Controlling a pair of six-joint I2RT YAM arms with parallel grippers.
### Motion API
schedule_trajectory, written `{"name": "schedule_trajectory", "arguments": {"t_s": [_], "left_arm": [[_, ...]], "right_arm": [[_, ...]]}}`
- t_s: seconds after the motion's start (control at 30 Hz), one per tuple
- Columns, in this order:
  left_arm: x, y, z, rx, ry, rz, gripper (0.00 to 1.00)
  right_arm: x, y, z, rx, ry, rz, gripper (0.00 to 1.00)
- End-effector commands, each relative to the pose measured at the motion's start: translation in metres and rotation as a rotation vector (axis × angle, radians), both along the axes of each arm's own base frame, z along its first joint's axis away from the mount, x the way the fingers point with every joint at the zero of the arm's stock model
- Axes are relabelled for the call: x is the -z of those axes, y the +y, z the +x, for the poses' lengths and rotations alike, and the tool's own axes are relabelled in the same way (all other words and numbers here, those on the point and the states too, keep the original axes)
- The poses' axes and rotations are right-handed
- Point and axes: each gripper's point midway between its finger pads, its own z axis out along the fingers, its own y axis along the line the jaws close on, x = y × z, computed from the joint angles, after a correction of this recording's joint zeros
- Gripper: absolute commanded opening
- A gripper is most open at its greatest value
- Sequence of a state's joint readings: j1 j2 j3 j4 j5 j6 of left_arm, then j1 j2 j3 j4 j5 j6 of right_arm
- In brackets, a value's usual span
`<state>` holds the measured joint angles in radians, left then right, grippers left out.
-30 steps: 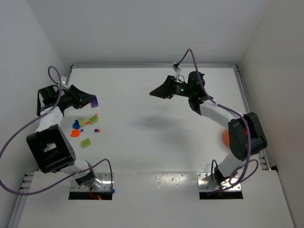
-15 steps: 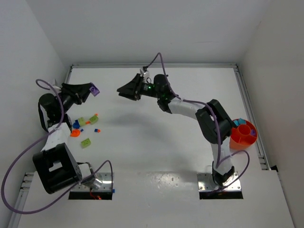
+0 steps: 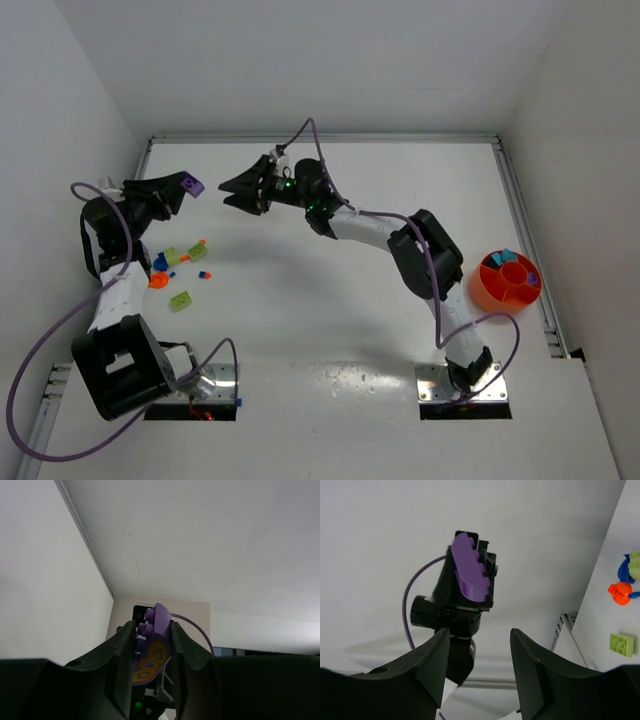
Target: Sort the legos into containers by color
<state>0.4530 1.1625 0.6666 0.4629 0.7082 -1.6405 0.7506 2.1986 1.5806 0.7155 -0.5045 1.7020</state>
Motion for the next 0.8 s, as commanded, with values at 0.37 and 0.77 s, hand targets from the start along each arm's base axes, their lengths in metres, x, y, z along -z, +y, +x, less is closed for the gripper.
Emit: {"name": "schedule_trajectory", "arguments": {"t_s": [0.37,0.77], "left_arm": [[-0.012,0.004,-0.001,-0.027,0.084,-0.101,0.0],[0.012,-0.007,-0.006,-0.006,0.177,-0.132,0.0]], "right_arm": [[-0.018,0.026,-0.009,-0.021,-0.142,0.099,0.58],[-0.01,0.035,-0.005,-0.007,-0.185,0.108,0.59]]}}
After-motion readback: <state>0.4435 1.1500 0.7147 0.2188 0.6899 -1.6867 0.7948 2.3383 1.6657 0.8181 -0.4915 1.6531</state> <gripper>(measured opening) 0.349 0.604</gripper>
